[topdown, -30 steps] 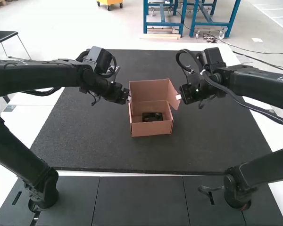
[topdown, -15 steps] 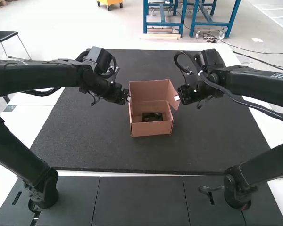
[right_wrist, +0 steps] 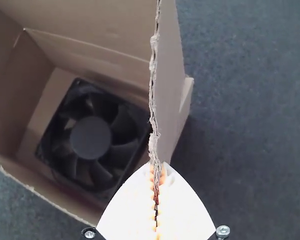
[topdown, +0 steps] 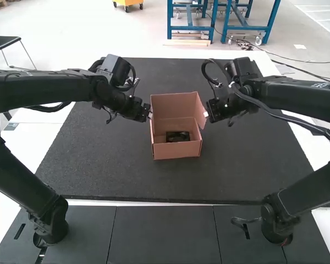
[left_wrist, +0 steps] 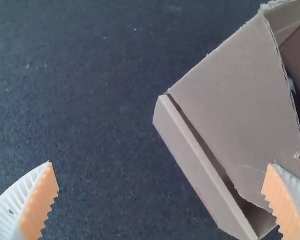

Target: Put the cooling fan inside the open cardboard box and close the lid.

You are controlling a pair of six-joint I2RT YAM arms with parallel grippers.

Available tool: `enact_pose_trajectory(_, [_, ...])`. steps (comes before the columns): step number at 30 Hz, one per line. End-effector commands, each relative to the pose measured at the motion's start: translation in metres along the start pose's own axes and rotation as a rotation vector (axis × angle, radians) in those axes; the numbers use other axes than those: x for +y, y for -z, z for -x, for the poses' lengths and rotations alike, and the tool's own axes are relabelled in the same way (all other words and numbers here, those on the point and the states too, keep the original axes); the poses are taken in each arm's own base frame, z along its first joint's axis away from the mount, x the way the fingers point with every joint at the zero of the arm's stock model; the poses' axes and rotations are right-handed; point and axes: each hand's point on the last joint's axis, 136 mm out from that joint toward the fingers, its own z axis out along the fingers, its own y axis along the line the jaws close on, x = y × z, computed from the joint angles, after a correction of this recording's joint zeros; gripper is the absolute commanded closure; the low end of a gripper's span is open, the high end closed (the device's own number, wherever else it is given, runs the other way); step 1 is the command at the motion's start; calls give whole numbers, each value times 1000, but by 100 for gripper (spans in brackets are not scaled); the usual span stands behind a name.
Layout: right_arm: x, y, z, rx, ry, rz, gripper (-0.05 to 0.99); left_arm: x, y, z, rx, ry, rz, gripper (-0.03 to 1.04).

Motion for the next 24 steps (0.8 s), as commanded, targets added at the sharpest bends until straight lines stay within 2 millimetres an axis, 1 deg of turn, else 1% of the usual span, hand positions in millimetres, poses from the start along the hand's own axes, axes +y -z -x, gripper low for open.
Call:
enact_pose_trajectory(1, [3,3,14,-31,14,18,91,-2,10,20,-53,14,-15,5])
enact_pose_trajectory(5, [4,3,15,-32,14,23,93,-2,9,19,-50,14,-15,5])
enact_pose_trajectory(9, [4,4,16,-32,14,23,93,-2,9,19,-50,16,-15,5])
enact_pose_trajectory(18, [18,1,13,-4,-27,83,95,-2,11,20,-53,14,-15,5])
enact_pose_trajectory(24, [28,-1,17,4,-53,117,95,-2,13,19,-53,14,-17,5])
